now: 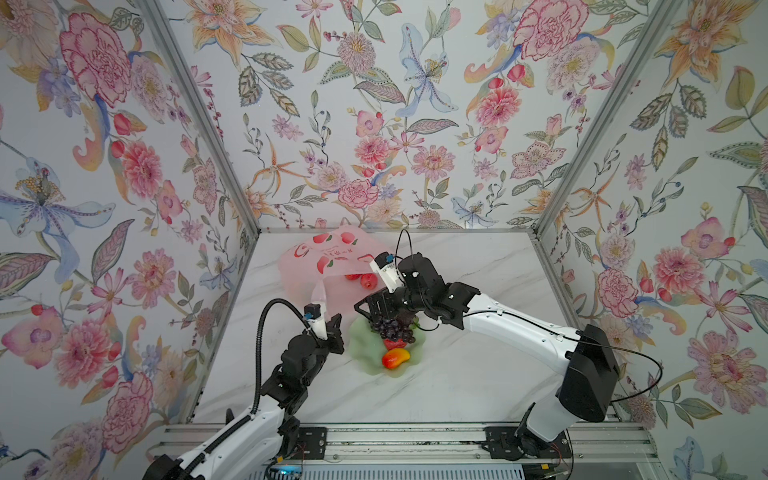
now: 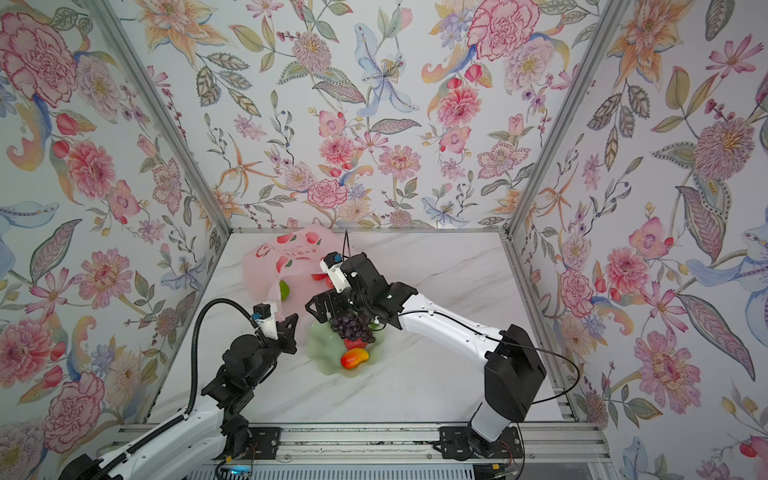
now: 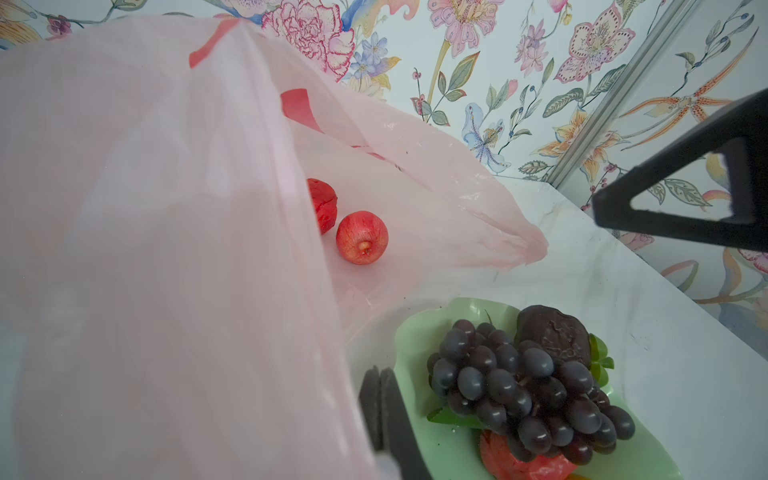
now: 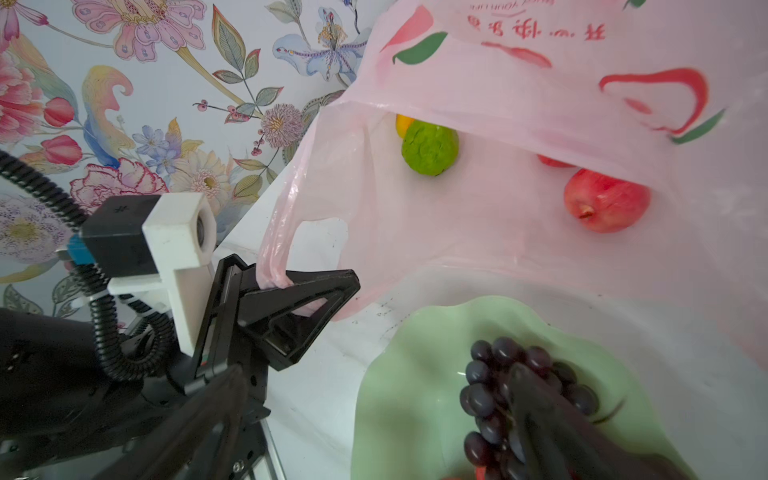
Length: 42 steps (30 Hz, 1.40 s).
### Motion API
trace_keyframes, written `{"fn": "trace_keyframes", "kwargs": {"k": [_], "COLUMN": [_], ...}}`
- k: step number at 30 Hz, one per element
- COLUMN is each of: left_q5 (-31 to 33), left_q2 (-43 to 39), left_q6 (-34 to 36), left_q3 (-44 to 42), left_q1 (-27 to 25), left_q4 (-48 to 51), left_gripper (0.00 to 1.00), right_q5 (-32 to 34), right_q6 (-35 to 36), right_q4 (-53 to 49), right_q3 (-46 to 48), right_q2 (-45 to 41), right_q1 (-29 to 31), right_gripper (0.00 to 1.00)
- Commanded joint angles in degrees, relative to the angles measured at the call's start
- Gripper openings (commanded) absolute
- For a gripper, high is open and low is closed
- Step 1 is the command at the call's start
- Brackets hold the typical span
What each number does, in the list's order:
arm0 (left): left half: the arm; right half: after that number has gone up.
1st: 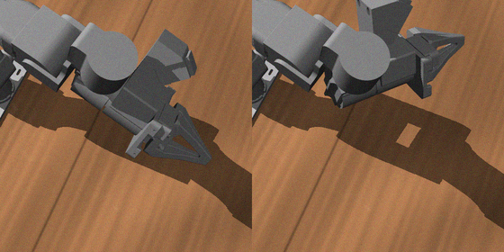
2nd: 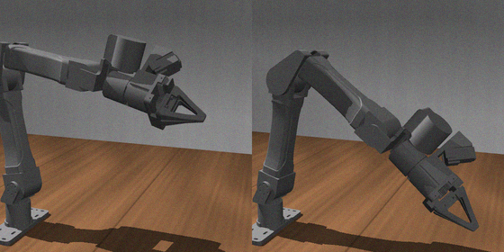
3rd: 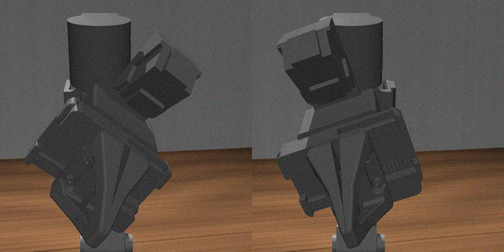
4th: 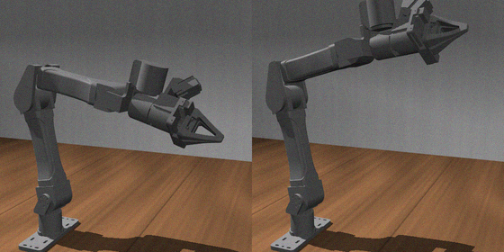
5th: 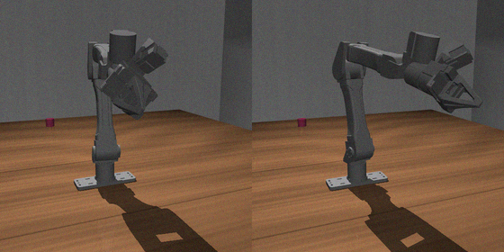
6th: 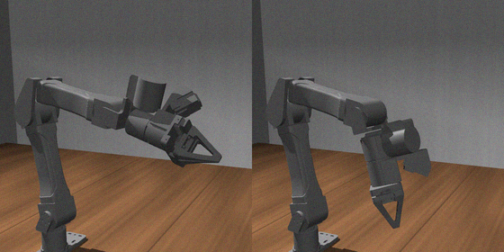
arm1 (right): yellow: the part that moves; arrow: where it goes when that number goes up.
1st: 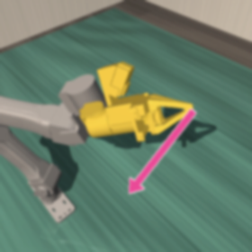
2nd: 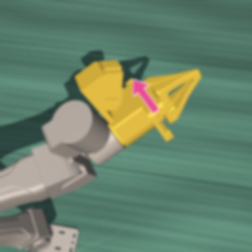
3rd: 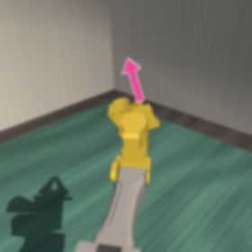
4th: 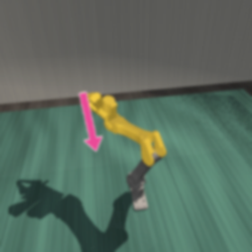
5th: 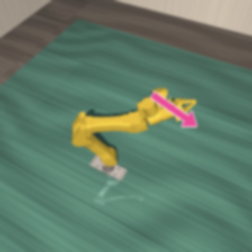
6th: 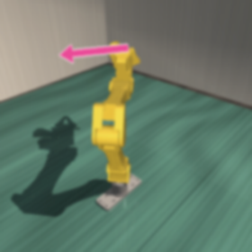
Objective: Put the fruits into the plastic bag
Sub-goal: 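Move the right gripper down over the purple grapes on the plate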
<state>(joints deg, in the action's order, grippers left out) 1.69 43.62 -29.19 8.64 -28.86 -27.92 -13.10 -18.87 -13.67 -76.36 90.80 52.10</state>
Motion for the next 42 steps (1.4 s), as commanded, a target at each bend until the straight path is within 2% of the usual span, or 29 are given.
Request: {"fn": "trace_keyframes", "kwargs": {"k": [1, 5, 9, 14, 16, 20, 27, 33, 37, 42], "left_q5": [-0.32, -0.44, -0.41, -0.31, -0.33, -0.16, -0.21, -0.45, -0.27, -0.23], "left_q2": [0.24, 0.83, 1.03, 1.12, 1.14, 0.78, 0.49, 0.62, -0.15, -0.05], "left_q6": [-0.5, -0.39, -0.45, -0.46, -0.43, -0.52, -0.59, -0.53, -0.64, -0.71], "left_q3": [-0.51, -0.29, -0.13, -0.12, -0.14, -0.34, -0.48, -0.38, -0.73, -0.75], "left_q1": [0.65, 0.67, 0.64, 0.7, 0.73, 0.74, 0.78, 0.81, 0.83, 0.91], "left_q4": [0.01, -0.02, 0.01, -0.02, -0.04, -0.03, -0.15, -0.12, -0.1, -0.04], "left_gripper": [0.0, 0.0, 0.0, 0.0, 0.0, 0.0, 0.0, 0.0, 0.0, 0.0], "right_q5": [5.77, 7.5, 10.93, 10.57, 8.02, 6.62, 12.52, 16.36, 18.94, 23.9], "right_q6": [7.42, 12.28, 15.96, 15.1, 14.74, 12.81, 7.86, 7.22, 9.82, 21.53], "right_q4": [-0.68, 1.22, 7.91, 14.64, 16.79, 14.31, 11.04, 4.07, 2.47, 5.86], "right_q3": [2.84, 6.22, 12.87, 20.2, 23.01, 24.63, 27.56, 25.74, 24.71, 24.88], "right_q2": [-5.26, -10.24, -17.34, -23.77, -24.96, -23.56, -20.84, -16.69, -14.14, -11.67], "right_q1": [0.61, 0.97, 2.04, 2.44, 2.45, 2.74, 4.24, 4.55, 5.27, 7.53], "right_gripper": [0.99, 0.99, 0.99, 0.99, 0.99, 0.99, 0.99, 0.99, 0.99, 0.99]}}
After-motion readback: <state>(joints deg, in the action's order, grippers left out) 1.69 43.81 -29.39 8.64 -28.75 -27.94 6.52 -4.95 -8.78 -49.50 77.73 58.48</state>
